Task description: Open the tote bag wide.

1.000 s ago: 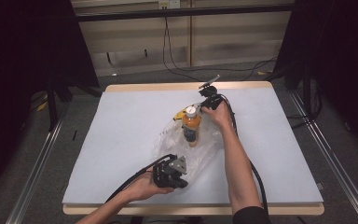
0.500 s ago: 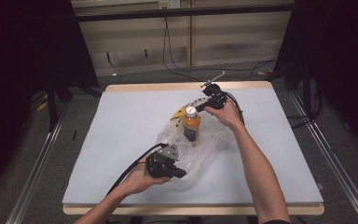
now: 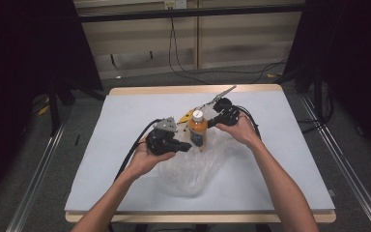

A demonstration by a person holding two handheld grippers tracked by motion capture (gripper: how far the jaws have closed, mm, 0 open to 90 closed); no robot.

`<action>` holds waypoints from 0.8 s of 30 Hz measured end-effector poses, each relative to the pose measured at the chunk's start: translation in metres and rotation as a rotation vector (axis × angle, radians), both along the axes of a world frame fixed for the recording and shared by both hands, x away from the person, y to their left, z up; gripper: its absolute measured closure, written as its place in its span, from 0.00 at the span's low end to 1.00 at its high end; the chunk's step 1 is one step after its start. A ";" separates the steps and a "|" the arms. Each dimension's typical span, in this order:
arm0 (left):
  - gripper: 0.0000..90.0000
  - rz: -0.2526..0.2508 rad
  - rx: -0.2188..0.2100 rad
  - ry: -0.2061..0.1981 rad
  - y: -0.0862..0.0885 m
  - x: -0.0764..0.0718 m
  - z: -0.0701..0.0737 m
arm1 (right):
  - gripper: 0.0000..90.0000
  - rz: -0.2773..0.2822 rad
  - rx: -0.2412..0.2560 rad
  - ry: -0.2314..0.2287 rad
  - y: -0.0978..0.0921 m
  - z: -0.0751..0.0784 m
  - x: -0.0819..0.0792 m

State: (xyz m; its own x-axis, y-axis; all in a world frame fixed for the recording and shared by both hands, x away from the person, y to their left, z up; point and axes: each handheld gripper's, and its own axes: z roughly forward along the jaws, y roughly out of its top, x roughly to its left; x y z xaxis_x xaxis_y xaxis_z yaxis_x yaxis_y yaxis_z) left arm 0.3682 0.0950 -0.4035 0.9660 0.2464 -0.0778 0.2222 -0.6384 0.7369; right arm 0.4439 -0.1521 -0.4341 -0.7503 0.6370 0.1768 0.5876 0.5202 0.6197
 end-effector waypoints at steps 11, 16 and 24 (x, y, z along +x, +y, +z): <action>1.00 0.113 0.205 0.045 -0.008 0.024 -0.054 | 1.00 0.023 -0.034 0.042 0.008 -0.033 -0.011; 1.00 0.176 0.185 0.084 0.012 0.037 -0.065 | 1.00 0.002 -0.018 0.051 -0.008 -0.040 -0.019; 1.00 0.227 0.192 0.073 0.049 0.048 -0.066 | 1.00 -0.009 -0.047 0.033 -0.028 -0.039 -0.028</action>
